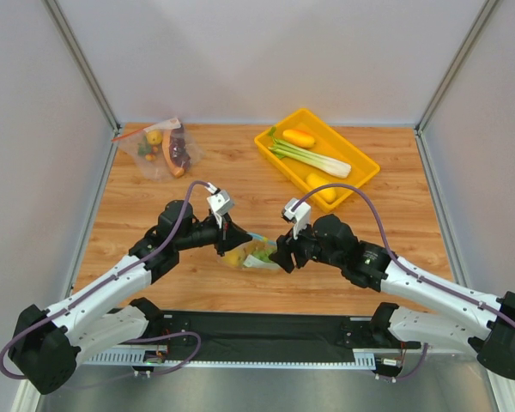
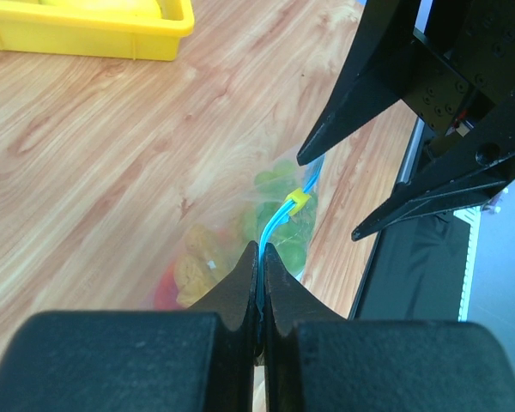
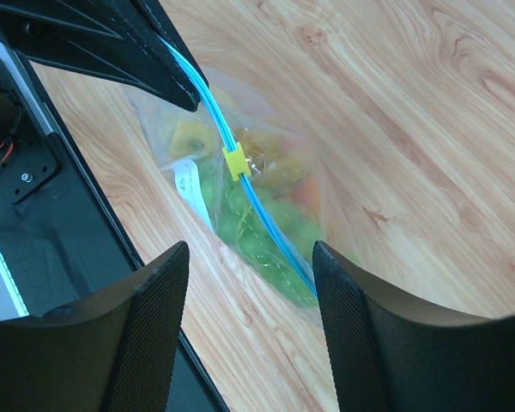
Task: Open the zip-top bag and remove the fake food
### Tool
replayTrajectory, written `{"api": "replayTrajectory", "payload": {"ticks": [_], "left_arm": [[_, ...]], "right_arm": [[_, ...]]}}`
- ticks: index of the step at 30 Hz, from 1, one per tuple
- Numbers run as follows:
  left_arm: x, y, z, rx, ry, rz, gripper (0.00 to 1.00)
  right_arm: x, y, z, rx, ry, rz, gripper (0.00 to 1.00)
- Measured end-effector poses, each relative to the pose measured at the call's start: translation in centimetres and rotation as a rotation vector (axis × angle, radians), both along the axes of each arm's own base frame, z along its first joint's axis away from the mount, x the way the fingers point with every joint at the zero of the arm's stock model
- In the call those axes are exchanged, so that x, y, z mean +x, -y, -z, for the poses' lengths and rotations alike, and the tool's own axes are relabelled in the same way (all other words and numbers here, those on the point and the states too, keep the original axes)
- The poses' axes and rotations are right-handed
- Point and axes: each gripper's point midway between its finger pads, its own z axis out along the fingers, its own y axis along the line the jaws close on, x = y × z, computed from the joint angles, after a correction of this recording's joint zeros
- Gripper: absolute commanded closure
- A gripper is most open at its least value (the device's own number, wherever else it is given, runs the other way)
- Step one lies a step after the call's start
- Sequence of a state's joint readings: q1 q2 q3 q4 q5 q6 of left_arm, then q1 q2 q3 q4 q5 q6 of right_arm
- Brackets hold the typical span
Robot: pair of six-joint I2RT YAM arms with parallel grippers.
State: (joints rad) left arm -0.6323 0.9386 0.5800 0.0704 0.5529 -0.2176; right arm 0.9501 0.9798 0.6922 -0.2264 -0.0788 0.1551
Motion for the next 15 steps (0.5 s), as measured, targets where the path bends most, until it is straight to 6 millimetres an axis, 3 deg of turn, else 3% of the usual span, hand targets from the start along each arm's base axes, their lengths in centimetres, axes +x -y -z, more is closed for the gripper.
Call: {"api": "replayTrajectory", "payload": {"ticks": [6, 15], "left_arm": [[-0.4, 0.1, -0.1, -0.004, -0.001, 0.025, 1.0], [-0.9, 0.3, -0.1, -0.008, -0.004, 0.055, 1.0]], "right_arm": [[0.4, -0.3, -0.7, -0.003, 0.031, -0.014, 0.56], [1.9, -2.2, -2.7, 0.001, 0.09, -0.055, 0.66]]}}
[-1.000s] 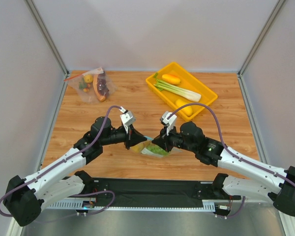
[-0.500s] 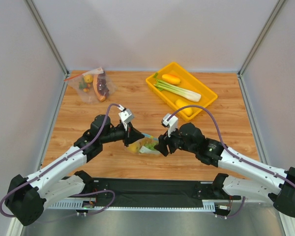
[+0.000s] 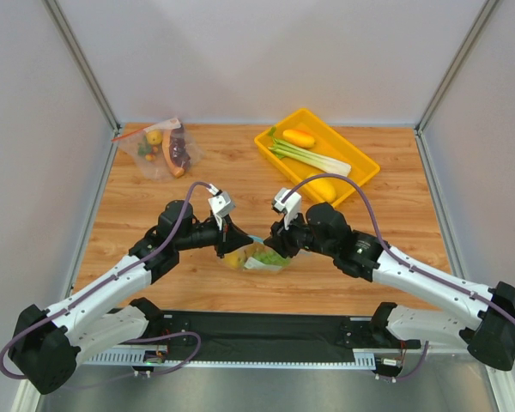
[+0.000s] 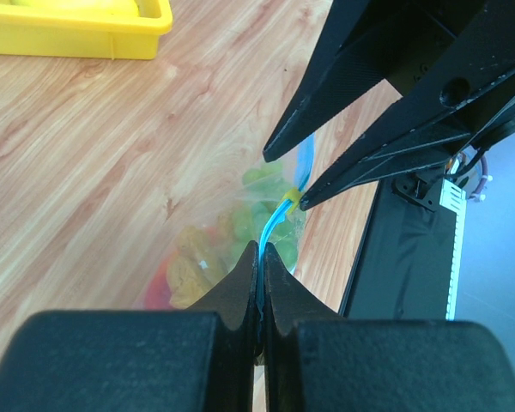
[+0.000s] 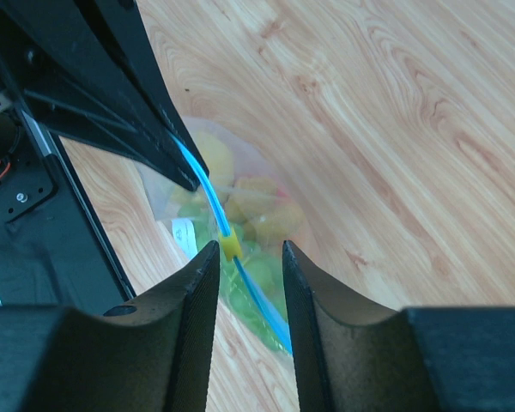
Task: Open the zip-top bag and remove the fake food
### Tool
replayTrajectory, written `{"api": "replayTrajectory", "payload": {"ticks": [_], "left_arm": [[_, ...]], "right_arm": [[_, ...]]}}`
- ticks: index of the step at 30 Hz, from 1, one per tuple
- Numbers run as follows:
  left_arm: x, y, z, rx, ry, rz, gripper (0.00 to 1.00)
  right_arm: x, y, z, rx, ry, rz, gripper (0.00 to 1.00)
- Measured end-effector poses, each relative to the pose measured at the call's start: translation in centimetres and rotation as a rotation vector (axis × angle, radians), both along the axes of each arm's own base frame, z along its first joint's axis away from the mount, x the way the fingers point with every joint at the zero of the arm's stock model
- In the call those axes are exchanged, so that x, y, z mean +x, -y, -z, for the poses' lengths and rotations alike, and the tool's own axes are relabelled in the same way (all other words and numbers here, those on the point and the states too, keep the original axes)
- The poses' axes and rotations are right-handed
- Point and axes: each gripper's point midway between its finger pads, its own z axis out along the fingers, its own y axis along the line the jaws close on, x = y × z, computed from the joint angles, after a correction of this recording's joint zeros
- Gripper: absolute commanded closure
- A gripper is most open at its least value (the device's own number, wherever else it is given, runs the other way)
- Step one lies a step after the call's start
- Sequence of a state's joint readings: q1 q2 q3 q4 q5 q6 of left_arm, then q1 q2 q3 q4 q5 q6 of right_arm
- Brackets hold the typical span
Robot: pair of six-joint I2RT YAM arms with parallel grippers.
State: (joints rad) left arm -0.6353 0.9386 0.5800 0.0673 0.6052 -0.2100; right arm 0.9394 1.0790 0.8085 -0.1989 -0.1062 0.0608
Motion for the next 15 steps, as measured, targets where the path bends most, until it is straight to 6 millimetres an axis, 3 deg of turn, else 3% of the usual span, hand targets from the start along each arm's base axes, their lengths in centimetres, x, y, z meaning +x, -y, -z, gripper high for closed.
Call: {"api": "replayTrajectory", "payload": {"ticks": [15], "left_arm": [[-0.2, 0.1, 0.1, 0.006, 0.003, 0.012, 1.0]], "right_arm": [[-1.4, -1.2, 0.0, 0.024, -0.028, -0.106, 0.76]]}}
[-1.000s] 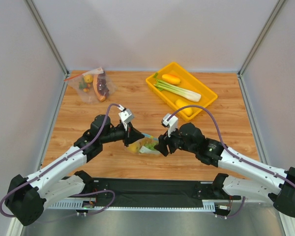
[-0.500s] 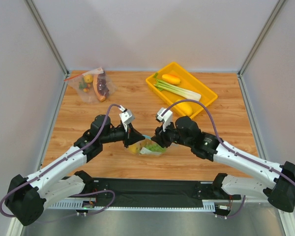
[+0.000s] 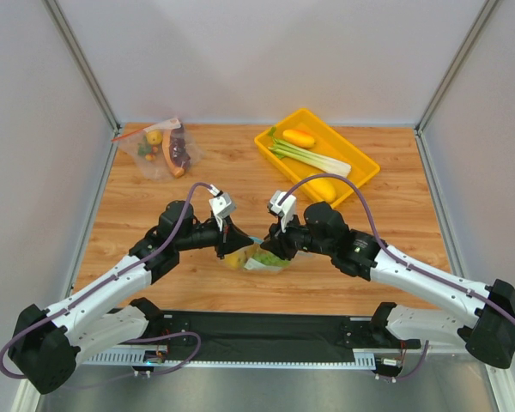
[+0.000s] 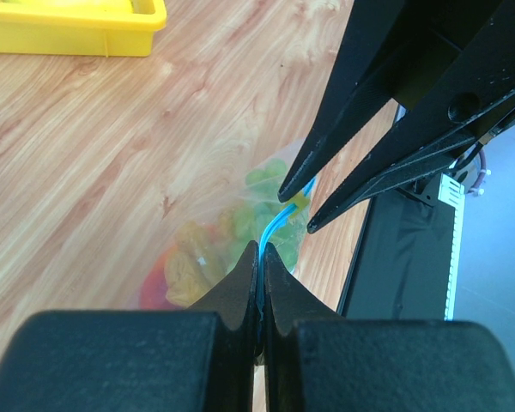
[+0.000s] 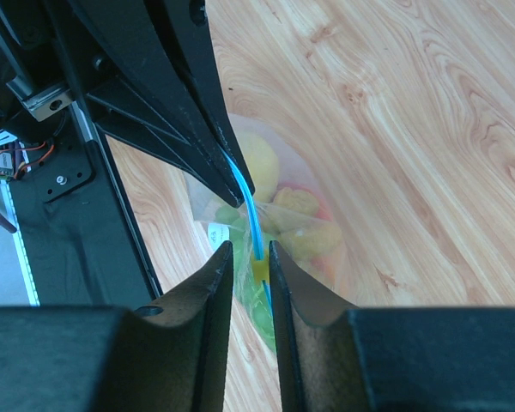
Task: Open the zip-top bag and remove the fake food
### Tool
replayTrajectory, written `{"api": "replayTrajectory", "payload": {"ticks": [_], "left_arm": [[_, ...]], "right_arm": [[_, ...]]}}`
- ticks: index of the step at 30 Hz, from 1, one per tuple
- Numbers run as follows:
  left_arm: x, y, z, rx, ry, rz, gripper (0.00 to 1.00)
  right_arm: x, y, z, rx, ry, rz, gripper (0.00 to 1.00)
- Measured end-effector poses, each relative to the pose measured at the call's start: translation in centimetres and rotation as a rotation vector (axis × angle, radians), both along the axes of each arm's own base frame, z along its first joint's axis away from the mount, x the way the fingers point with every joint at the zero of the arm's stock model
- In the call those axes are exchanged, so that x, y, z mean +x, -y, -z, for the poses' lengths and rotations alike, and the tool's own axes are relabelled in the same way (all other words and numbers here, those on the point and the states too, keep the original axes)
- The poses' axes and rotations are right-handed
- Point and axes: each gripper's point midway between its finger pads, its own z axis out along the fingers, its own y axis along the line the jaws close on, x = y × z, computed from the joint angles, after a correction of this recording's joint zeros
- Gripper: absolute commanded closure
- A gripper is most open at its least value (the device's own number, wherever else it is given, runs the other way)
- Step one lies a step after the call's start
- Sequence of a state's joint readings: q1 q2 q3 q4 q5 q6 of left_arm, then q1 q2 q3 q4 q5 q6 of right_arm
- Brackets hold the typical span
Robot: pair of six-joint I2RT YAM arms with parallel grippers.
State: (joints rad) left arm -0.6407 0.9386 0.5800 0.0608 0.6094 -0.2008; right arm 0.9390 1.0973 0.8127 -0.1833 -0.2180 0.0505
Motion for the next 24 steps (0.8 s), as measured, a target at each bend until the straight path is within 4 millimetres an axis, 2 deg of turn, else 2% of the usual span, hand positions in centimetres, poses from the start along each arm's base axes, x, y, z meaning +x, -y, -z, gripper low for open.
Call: {"api": "replayTrajectory", "payload": {"ticks": [24], "left_arm": [[-0.2, 0.0, 0.2, 0.009, -0.006, 0.005, 1.0]], "right_arm": [[0.2, -0.1, 1.3, -0.038, -0.006, -0.008, 0.8]]}}
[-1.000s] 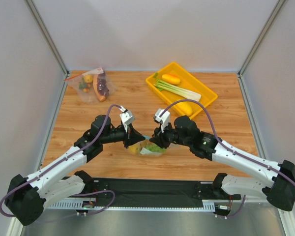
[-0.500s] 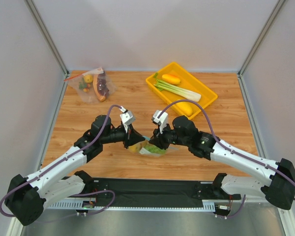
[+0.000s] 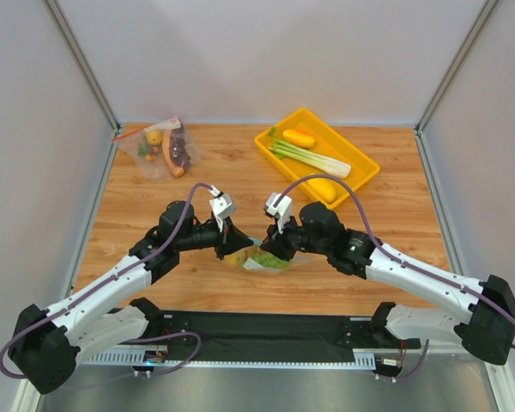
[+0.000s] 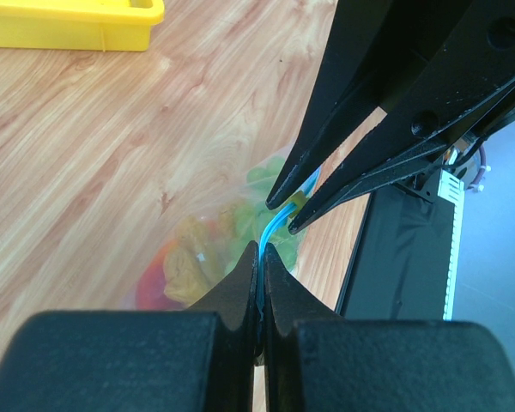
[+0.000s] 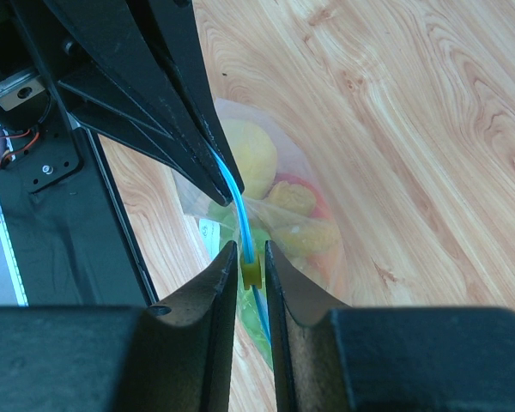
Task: Open the zip-top bag and remove the fake food
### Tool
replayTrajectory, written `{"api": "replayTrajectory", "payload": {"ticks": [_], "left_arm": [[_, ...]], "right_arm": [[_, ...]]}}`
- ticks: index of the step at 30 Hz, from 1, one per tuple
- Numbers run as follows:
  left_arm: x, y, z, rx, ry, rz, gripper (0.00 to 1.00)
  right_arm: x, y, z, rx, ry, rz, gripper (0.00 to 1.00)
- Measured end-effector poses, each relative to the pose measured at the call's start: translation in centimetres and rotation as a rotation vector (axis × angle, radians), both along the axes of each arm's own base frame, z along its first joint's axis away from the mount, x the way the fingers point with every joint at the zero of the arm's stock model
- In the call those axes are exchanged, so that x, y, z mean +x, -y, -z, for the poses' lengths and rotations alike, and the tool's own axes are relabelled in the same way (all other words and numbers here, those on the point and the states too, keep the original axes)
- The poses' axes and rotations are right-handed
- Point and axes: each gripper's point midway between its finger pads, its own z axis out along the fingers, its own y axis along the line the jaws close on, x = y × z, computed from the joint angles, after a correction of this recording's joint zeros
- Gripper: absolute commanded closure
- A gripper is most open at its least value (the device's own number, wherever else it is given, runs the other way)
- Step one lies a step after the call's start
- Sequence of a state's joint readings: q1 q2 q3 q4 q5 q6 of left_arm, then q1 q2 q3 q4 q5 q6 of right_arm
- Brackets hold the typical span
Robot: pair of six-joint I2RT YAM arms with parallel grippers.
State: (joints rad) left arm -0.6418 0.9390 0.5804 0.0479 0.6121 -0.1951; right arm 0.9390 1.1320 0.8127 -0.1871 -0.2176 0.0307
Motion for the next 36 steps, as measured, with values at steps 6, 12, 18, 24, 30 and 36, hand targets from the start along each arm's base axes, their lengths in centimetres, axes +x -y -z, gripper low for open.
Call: {"api": "replayTrajectory", "payload": {"ticks": [6, 12, 18, 24, 30, 36], "left_arm": [[0.0, -0.01, 0.02, 0.001, 0.0, 0.0, 1.0], [0.05, -0.03, 0.13, 0.006, 0.0, -0.006, 1.0], [0.35, -0.2, 0.2, 0.017, 0.007, -0.036, 1.0], [0.48, -0.22, 0.42, 0.03, 0.008, -0.056, 1.0], [0.62, -0.24, 0.36, 0.034, 0.013, -0.071, 1.0], [0.98, -0.5, 0.44, 0.044, 0.019, -0.101, 1.0]], "right_arm": [[0.06, 0.03, 0.01, -0.002, 0.004, 0.001, 0.96], [0.16, 0.14, 0.12, -0.008, 0.006, 0.007, 1.0], [0.25, 0.25, 0.21, -0.013, 0.008, 0.015, 1.0], [0.21, 0.48, 0.17, -0.008, 0.016, 0.022, 1.0], [0.21, 0.83, -0.16, 0.003, 0.031, 0.034, 1.0], [0.33, 0.95, -0.33, 0.006, 0.039, 0.043, 1.0]]}}
